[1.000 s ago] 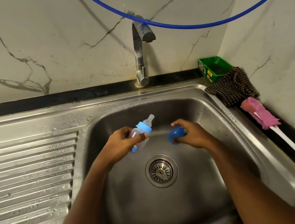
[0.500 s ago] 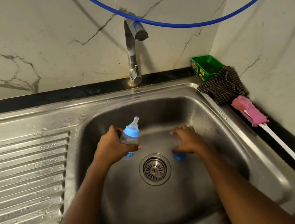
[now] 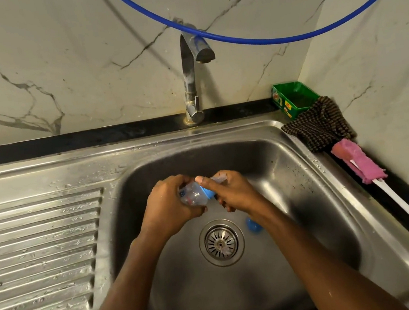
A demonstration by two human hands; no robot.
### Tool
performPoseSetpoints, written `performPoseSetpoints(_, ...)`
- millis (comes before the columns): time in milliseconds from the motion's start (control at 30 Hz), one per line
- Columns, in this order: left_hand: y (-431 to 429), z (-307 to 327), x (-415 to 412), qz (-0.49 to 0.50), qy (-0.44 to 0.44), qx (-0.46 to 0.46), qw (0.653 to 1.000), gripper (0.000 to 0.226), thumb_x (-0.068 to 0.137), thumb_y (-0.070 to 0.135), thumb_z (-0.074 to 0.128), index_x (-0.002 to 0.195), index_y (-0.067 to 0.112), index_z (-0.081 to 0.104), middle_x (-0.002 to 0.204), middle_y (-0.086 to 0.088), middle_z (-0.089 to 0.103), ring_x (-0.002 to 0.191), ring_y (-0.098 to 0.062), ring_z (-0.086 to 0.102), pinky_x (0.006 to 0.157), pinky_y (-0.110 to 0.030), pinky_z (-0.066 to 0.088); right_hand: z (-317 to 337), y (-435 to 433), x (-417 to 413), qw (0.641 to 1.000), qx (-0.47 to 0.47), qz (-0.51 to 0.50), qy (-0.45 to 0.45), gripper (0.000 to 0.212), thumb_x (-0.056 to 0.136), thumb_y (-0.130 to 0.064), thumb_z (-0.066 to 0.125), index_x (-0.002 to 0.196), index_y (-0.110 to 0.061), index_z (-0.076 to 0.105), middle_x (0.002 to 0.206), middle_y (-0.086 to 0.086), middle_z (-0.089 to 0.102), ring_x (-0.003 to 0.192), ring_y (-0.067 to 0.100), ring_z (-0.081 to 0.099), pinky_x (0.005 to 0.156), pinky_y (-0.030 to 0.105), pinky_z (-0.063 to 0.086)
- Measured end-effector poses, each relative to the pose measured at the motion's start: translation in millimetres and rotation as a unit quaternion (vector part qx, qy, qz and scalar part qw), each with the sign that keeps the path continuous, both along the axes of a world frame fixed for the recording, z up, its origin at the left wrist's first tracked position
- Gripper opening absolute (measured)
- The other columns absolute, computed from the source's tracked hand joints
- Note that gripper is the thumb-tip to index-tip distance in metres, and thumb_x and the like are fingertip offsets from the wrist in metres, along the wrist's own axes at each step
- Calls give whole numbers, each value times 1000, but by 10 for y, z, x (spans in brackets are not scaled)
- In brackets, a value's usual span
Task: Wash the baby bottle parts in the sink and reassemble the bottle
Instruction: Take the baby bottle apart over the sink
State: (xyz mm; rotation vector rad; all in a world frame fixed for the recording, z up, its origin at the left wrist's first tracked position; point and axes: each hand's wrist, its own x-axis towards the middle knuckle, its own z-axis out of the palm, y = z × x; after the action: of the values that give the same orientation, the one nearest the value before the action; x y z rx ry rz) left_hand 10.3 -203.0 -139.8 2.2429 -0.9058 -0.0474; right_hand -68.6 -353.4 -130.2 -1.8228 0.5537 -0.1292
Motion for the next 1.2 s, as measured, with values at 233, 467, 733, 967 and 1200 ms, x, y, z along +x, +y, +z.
performPoseSetpoints(233, 74, 79, 45, -25, 96, 6, 995, 59, 54, 35, 92, 108, 24, 69, 90, 15, 68, 75, 2, 65, 61, -8, 51, 92, -150, -88, 989, 8, 144, -22, 37, 91, -37, 59, 102, -2, 55, 64, 8, 58, 48, 9, 50, 46, 21, 42)
performPoseSetpoints(467, 35, 87, -21, 30, 58, -52, 997, 53, 52, 37, 92, 91, 26, 58, 87, 14, 62, 74, -4, 61, 63, -17, 52, 99, 32, 41, 996, 10, 5, -90, 35, 83, -47, 67, 81, -12, 62, 52, 4, 56, 42, 17, 52, 41, 26, 41)
performPoseSetpoints(733, -30, 97, -96, 10, 53, -32, 998, 51, 49, 43, 90, 85, 25, 58, 79, 12, 63, 69, -5, 61, 62, -22, 55, 55, 67, 88, 984, -124, -82, -99, 34, 84, -37, 66, 59, -19, 51, 53, -8, 50, 45, -2, 48, 45, 11, 37)
performPoseSetpoints(967, 143, 314, 38, -121, 338, -74, 930, 42, 55, 24, 91, 90, 14, 72, 86, -5, 75, 80, -20, 73, 75, -32, 60, 154, 28, -1, 960, -131, 60, -240, 17, 84, -21, 69, 75, -8, 61, 68, -5, 60, 62, 3, 59, 55, 14, 45)
performPoseSetpoints(1200, 150, 156, 42, -61, 121, 9, 991, 46, 56, 39, 90, 96, 28, 68, 83, 14, 70, 77, 4, 64, 64, -13, 52, 169, -270, -139, 971, -46, 212, -103, 32, 80, -9, 73, 111, -13, 65, 111, -1, 66, 103, 15, 64, 85, 30, 56)
